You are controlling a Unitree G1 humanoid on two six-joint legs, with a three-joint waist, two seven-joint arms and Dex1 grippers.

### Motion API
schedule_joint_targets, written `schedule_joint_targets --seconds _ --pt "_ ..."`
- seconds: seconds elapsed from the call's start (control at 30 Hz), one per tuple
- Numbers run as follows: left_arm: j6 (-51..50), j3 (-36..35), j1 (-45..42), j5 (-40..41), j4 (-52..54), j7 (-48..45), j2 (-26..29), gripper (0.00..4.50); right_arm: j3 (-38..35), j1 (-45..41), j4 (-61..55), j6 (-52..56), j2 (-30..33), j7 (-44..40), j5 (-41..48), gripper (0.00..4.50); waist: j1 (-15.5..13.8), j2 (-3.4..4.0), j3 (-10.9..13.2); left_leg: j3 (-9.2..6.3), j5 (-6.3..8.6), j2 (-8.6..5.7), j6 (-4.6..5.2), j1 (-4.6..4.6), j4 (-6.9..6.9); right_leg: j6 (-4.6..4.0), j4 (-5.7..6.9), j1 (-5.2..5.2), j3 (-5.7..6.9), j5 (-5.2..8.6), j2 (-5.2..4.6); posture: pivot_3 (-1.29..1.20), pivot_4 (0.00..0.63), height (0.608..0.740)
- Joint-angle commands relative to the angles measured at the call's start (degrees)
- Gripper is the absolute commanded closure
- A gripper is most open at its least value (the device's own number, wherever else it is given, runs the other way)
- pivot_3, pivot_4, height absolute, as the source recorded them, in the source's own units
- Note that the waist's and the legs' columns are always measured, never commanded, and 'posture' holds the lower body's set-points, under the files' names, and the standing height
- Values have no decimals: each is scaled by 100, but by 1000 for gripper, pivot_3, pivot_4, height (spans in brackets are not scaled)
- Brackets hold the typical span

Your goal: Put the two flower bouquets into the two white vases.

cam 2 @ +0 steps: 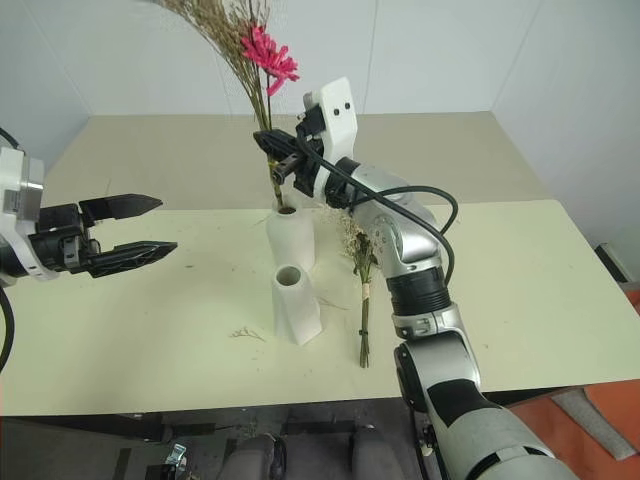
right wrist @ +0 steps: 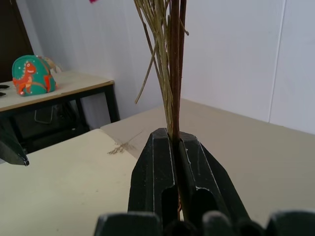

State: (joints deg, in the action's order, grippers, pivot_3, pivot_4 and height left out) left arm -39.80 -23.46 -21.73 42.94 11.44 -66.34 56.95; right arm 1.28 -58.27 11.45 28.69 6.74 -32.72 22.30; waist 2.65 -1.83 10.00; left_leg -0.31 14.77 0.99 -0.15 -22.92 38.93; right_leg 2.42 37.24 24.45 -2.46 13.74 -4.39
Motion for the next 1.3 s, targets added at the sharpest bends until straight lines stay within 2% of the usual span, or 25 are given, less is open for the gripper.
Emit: schedule_joint_targets --seconds 0.03,0.3,0.4,0.6,0.77,1.03,1.3 --pt "64 -90 -63 92 98 -20 119 0 -33 68 -138 -191 39 -41 -44 4472 -2 0 0 0 0 0 0 -1 0 0 0 0 0 0 0 0 150 740" --pt "75 -93 -76 84 83 -81 166 0 59 351 -55 -330 60 -106 -228 4472 1 0 0 0 0 0 0 0 0 0 -2 0 0 0 0 0 150 740" --pt "92 -61 -104 70 58 -93 172 0 90 442 -65 -352 68 -182 -242 3702 1 0 0 0 0 0 0 1 -1 0 -2 0 0 0 0 0 150 740" --pt "119 -12 -157 49 13 -126 175 0 126 599 -179 -353 129 -238 -327 1647 0 0 0 0 0 0 0 0 -1 0 -2 0 0 0 0 0 150 740" --pt "139 58 -211 41 -27 -163 170 0 332 814 -664 -26 637 -564 -381 25 -15 0 0 0 0 -1 0 0 -1 0 -3 0 0 0 0 0 150 740" --pt "139 162 -284 79 -73 -217 117 0 219 1148 -2210 1513 1696 -643 -22 25 -17 0 0 -2 0 -1 0 1 0 0 -8 -2 2 0 0 0 150 740" --pt "194 304 -453 72 -181 -347 102 0 -222 831 -2720 3984 2996 -643 655 25 -29 0 0 -2 0 -1 1 1 0 0 -15 -6 3 1 0 0 150 740"
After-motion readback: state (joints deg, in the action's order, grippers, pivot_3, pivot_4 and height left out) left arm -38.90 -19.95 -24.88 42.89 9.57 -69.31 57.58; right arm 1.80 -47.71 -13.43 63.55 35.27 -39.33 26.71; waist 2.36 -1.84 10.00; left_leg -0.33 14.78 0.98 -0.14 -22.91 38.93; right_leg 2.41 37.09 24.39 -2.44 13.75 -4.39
